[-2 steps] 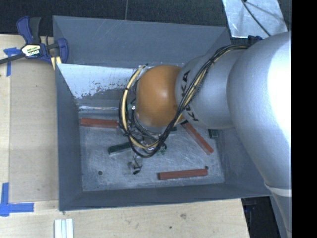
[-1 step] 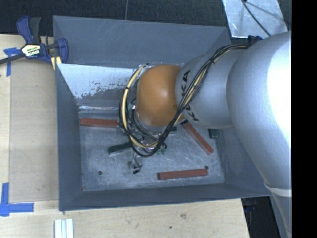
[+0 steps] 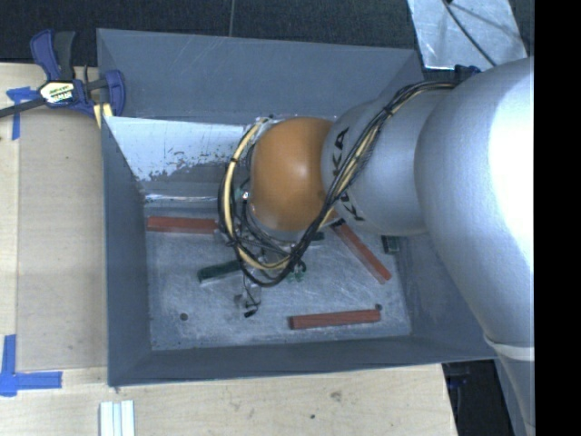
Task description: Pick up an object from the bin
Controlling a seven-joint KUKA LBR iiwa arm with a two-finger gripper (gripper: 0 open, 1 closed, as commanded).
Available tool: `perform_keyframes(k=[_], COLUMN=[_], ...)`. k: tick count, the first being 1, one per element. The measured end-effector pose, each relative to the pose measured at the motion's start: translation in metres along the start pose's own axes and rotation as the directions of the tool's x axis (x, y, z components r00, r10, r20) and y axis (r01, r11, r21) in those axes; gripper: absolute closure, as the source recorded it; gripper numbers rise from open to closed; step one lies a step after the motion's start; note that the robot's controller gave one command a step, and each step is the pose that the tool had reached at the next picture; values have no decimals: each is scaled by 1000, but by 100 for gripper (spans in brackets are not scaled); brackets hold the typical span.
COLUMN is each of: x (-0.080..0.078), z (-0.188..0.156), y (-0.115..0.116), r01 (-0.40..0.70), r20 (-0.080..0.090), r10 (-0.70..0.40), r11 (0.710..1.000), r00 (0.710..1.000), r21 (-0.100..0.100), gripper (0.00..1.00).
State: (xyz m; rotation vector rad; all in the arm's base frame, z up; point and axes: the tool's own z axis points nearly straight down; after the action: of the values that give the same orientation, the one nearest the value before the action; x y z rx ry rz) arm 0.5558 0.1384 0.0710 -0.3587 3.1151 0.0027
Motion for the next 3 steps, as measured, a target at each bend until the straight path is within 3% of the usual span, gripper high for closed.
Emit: perform_keyframes(k=[1,2,3], x=[-1,-2,-4], z=[0,-2,-5], y=[-1,0,-1], r01=[-3,-3,-6], r20=[2,5,2], r10=[3,3,6], r11=[1000,1000,1000], r00=[1000,1000,1000], r21=[0,-1,0], gripper=[0,100,100])
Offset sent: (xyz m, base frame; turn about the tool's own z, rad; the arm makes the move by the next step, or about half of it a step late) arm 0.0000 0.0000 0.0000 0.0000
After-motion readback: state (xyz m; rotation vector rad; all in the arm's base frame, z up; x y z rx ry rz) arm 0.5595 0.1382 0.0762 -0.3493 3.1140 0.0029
